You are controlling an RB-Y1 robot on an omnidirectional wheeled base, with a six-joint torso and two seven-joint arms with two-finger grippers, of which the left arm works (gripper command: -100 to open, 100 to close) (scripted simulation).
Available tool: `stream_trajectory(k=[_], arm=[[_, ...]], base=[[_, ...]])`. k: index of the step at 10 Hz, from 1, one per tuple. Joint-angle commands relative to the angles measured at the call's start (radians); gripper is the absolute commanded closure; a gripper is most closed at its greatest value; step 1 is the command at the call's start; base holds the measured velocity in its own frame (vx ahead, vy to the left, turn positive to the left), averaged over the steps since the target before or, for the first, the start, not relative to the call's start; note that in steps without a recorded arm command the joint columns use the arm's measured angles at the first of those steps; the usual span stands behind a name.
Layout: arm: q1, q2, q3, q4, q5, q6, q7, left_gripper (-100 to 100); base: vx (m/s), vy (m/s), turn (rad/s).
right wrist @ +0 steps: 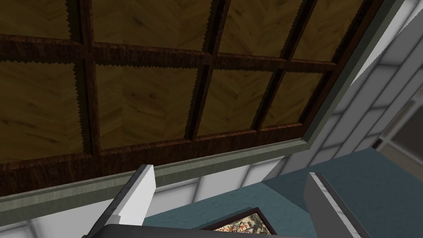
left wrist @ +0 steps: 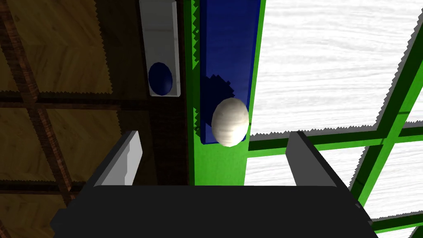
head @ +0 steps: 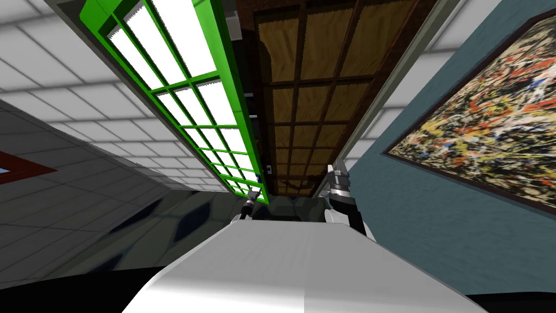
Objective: Pull the door open
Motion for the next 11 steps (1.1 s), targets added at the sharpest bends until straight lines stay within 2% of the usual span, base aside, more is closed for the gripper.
stream_trajectory(k=[1,2,4,5,6,7,8,9,10,11], arm=[[-0.005,0.032,-0.015,-0.014,-0.01,-0.021,0.035,-100],[-0.008,0.04,-0.018,-0.014,-0.012,-0.028,0.042,-100],[-0.024,0.073,-0.031,-0.014,-0.021,-0.061,0.074,-100],[-0.024,0.073,-0.031,-0.014,-0.021,-0.061,0.074,-100],[-0.033,0.089,-0.039,-0.015,-0.026,-0.078,0.091,-100],[-0.039,0.082,-0.032,0.005,-0.021,-0.076,0.076,-100],[-0.019,0.113,-0.01,0.022,-0.006,-0.096,0.093,-100],[-0.013,0.123,-0.002,0.028,0.0,-0.102,0.097,-100],[-0.013,0.123,-0.002,-0.003,0.0,-0.102,0.097,-100],[-0.013,0.123,-0.002,0.028,0.0,-0.102,0.097,-100]], base=[[-0.14,0.053,-0.201],[-0.197,0.098,-0.232],[-0.182,0.115,-0.094],[-0.148,0.113,-0.083],[-0.131,0.091,-0.097],[-0.062,0.044,-0.027],[0.095,-0.001,-0.194],[0.173,-0.033,-0.153],[0.115,-0.057,-0.02],[0.041,-0.039,0.009]])
